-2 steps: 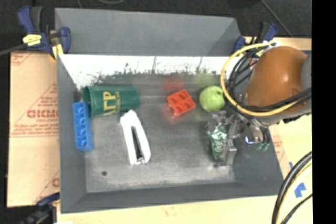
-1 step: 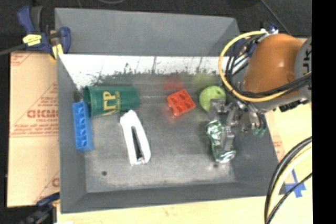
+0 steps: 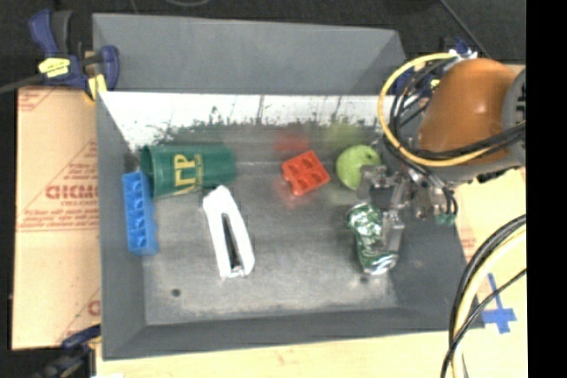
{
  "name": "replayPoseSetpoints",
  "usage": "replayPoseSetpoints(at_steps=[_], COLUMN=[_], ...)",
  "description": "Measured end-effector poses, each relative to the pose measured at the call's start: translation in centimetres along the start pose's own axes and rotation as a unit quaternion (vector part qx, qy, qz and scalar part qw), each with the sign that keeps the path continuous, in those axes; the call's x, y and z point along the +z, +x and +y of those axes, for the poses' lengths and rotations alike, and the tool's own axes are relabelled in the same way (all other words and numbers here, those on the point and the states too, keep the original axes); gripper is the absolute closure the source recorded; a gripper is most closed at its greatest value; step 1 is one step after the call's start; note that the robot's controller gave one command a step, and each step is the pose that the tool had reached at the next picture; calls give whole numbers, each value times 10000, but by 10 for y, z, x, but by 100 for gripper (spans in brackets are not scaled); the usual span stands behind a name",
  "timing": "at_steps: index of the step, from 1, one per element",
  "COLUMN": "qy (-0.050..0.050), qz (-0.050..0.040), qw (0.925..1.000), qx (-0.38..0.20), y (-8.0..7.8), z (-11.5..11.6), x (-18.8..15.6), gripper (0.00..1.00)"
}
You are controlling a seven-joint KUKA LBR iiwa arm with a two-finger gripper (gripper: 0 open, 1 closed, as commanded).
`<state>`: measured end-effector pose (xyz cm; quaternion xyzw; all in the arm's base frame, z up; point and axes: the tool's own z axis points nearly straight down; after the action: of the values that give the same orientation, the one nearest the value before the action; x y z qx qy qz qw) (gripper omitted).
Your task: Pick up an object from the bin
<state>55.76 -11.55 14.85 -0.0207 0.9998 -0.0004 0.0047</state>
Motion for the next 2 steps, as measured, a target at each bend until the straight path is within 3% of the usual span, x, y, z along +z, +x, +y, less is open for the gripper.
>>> replayPoseSetpoints(at_steps=[1, 2], qy=[-4, -3], qz=[36, 36], qw=[9980, 9980], qx=[-624, -625], y=[68, 68], z=[-16, -16], x=[32, 32], gripper=[100, 100])
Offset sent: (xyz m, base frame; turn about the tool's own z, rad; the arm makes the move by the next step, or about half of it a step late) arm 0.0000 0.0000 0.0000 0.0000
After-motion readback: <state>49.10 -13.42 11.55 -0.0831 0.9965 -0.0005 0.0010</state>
